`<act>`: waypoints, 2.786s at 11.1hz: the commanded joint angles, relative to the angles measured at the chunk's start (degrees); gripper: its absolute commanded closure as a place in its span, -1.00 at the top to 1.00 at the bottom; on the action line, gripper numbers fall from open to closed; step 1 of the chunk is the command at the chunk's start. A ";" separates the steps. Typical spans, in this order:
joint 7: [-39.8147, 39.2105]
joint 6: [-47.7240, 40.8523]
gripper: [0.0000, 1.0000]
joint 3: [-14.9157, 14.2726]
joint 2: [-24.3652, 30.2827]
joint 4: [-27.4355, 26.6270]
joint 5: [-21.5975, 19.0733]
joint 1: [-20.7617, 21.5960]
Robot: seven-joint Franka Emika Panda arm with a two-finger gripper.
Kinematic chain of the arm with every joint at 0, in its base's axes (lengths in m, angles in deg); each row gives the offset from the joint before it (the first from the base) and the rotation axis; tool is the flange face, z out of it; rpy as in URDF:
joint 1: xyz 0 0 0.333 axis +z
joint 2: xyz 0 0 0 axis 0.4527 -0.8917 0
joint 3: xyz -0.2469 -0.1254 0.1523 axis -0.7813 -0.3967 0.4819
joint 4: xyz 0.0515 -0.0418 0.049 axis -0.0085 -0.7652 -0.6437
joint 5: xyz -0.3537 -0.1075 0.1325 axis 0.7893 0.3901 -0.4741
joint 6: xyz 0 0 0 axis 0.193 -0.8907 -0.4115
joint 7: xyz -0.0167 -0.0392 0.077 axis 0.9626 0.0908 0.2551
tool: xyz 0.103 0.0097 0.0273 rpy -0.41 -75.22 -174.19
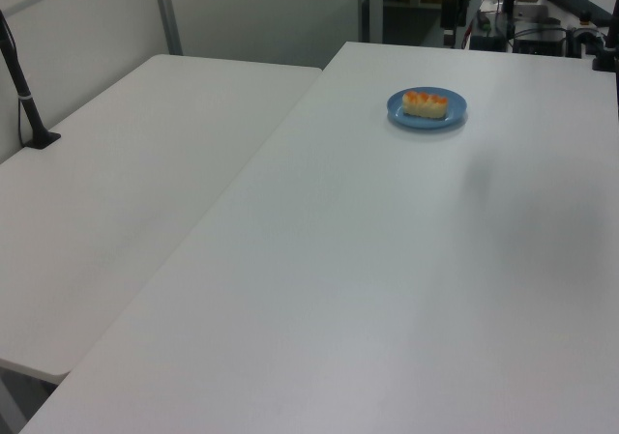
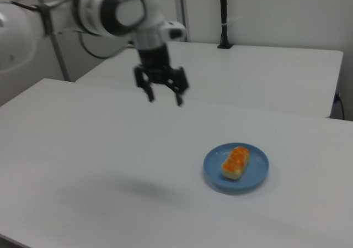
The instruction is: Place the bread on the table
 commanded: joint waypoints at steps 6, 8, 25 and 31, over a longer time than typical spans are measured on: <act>-0.55 24.30 1.00 -4.48 -20.43 1.37 -0.01 -7.70; 0.77 28.42 1.00 -4.47 -22.45 1.37 -0.53 -7.70; 7.09 25.02 -0.57 1.40 -18.07 0.15 -0.01 -4.29; 17.98 26.94 -0.11 1.59 -20.08 -3.54 7.09 5.57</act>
